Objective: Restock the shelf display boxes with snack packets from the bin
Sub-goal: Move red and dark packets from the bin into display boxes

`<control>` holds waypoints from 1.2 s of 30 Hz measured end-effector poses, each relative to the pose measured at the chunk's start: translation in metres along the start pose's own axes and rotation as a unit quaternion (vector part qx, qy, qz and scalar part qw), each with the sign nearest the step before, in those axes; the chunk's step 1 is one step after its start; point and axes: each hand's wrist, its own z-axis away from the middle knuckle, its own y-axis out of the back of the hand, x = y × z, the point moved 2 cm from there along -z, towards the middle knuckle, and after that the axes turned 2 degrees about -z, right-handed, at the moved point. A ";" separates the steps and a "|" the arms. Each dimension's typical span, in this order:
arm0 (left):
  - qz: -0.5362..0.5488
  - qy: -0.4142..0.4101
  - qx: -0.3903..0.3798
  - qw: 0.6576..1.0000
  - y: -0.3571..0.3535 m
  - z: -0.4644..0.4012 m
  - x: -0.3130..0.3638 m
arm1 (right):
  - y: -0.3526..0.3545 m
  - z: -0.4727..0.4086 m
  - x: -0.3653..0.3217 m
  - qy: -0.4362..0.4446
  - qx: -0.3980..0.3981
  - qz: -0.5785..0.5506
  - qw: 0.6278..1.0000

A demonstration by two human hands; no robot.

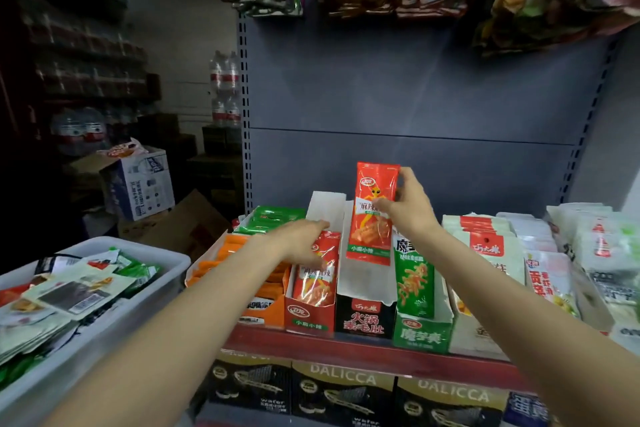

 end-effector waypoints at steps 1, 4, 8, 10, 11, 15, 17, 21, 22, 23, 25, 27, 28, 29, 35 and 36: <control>-0.013 -0.001 -0.024 1.000 -0.002 -0.005 0.000 | 0.002 0.000 -0.001 0.005 0.006 0.013 1.000; -0.054 -0.003 -0.069 0.996 -0.009 -0.014 -0.001 | 0.003 -0.003 -0.003 0.023 0.006 0.053 0.998; -0.133 -0.011 -0.062 0.989 -0.018 -0.016 -0.005 | -0.001 -0.004 0.001 0.055 -0.031 0.154 0.986; -0.142 -0.019 -0.034 0.989 -0.019 -0.013 -0.004 | -0.006 -0.008 0.006 0.088 -0.045 0.244 0.965; -0.142 -0.024 -0.019 0.989 -0.019 -0.012 -0.002 | -0.008 -0.010 0.009 0.102 -0.052 0.288 0.951; -0.092 -0.026 0.041 0.995 -0.019 -0.008 -0.001 | -0.012 -0.010 0.010 0.110 -0.070 0.366 0.922; -0.058 -0.018 0.067 0.996 -0.019 -0.002 0.000 | -0.011 -0.005 0.008 0.107 -0.075 0.371 0.919; -0.018 -0.006 0.101 0.995 -0.017 0.012 0.005 | -0.008 0.005 0.004 0.090 -0.089 0.335 0.934; -0.005 0.000 0.100 0.995 -0.017 0.016 0.006 | -0.007 0.008 0.004 0.082 -0.092 0.320 0.939; 0.008 0.004 0.099 0.995 -0.016 0.019 0.008 | -0.006 0.011 0.003 0.075 -0.094 0.304 0.945; 0.034 0.008 0.105 0.994 -0.012 0.026 0.012 | -0.003 0.018 0.000 0.075 -0.093 0.283 0.952; 0.048 0.004 0.112 0.993 -0.009 0.032 0.017 | 0.001 0.024 -0.003 0.089 -0.079 0.270 0.955; 0.049 0.000 0.113 0.992 -0.009 0.032 0.019 | 0.003 0.026 -0.004 0.095 -0.073 0.265 0.957; 0.045 -0.002 0.111 0.993 -0.010 0.032 0.021 | 0.003 0.027 -0.004 0.100 -0.070 0.261 0.957; -0.056 -0.015 0.005 0.998 -0.019 -0.002 0.014 | -0.004 0.003 -0.004 0.110 -0.101 0.284 0.947; -0.072 -0.013 -0.026 0.997 -0.018 -0.012 0.010 | -0.006 -0.006 -0.007 0.111 -0.108 0.289 0.945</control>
